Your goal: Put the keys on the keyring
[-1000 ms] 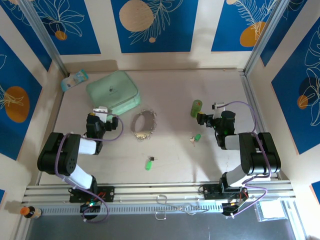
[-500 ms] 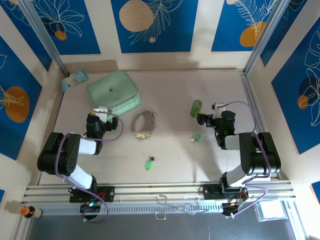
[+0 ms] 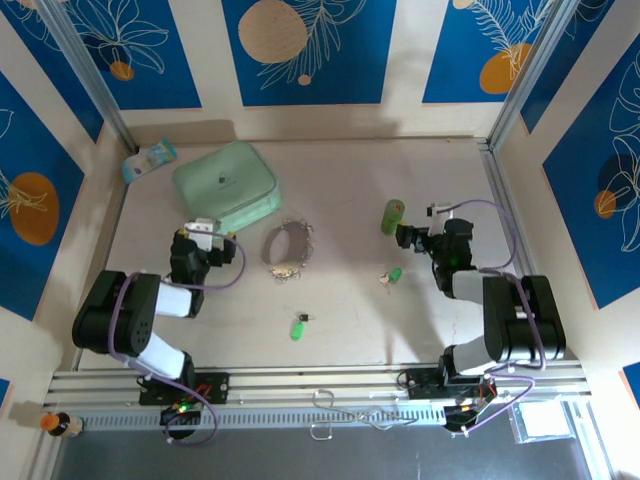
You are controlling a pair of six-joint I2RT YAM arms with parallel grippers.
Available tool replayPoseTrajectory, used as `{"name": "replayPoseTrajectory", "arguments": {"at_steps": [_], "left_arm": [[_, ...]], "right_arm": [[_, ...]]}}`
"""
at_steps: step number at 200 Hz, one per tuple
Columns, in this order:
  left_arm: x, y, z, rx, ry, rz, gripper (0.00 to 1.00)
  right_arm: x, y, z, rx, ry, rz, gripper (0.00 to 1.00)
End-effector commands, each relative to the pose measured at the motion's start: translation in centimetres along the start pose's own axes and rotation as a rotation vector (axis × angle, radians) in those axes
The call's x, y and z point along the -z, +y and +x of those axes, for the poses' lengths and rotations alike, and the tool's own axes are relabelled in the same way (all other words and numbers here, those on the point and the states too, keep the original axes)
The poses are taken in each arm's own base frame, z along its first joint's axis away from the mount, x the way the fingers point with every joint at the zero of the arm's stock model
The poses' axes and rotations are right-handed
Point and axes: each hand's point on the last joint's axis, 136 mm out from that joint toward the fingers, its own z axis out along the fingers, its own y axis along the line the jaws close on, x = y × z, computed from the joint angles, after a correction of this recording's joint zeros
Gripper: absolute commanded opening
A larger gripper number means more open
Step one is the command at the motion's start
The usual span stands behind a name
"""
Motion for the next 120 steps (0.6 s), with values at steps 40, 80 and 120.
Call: {"name": "replayPoseTrajectory", "arguments": {"at_steps": [40,80,120], "left_arm": [[4.2,1.9,-6.2,0.157,-0.079,-0.064,1.0],[5.7,-1.9,-8.9,0.345,-0.058,0.18,1.0],[6.7,-5.9,-8.8,0.406,0.064,0.335,1.0]], "right_arm": [[5.0,1.0,-5.1,-0.3,0.004,0.018,1.0],[6.6,5.2,-3.0,-0.528,0.23,-0.094,0.95],[7.6,11.7,-1.2,-0.412,0.406,-0.223,0.91]]}}
